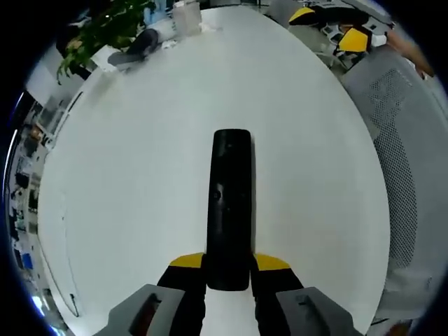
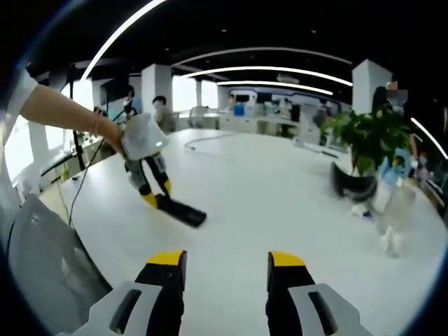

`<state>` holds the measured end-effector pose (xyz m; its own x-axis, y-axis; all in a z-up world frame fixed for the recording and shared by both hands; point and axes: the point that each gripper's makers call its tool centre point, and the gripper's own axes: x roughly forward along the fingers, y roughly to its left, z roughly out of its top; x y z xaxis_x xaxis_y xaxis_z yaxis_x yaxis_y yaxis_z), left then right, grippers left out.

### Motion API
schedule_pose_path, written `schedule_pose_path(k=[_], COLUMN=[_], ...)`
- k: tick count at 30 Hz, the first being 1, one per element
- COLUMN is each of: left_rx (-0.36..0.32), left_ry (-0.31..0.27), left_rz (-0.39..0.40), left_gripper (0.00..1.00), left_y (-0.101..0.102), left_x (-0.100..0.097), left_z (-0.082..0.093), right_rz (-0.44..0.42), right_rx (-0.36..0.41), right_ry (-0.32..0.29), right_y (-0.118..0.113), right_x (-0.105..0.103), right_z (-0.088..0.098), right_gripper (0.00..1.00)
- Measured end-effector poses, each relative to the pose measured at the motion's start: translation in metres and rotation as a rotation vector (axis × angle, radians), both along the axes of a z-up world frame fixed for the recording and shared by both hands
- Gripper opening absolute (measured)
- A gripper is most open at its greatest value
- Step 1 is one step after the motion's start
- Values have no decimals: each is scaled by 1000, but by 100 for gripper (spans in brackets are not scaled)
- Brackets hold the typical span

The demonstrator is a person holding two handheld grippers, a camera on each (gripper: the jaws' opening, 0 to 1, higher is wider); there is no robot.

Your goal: Press the specified remote control buttons in sequence, fully releasing each button before pressing the next.

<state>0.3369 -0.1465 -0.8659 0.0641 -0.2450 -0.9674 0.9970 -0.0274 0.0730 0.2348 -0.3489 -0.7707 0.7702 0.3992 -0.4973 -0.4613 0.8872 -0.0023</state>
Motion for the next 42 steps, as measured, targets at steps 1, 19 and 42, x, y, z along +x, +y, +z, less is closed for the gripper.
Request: schedule_pose_path(k=[1, 19, 42], left_rx=[0, 34, 7], left_ry=[-4, -15, 38], left_rz=[-4, -8, 11], left_gripper=[24, 24, 24], left_y=[0, 0, 2], left_x=[0, -3, -26], left_z=[0, -1, -1], right_rz=[1, 3, 20], right_rx=[1, 7, 8], right_ry=[0, 3, 12], right_y=[0, 1, 4], right_x=[0, 0, -2], right_z=[0, 0, -2], right_gripper=[43, 40, 41])
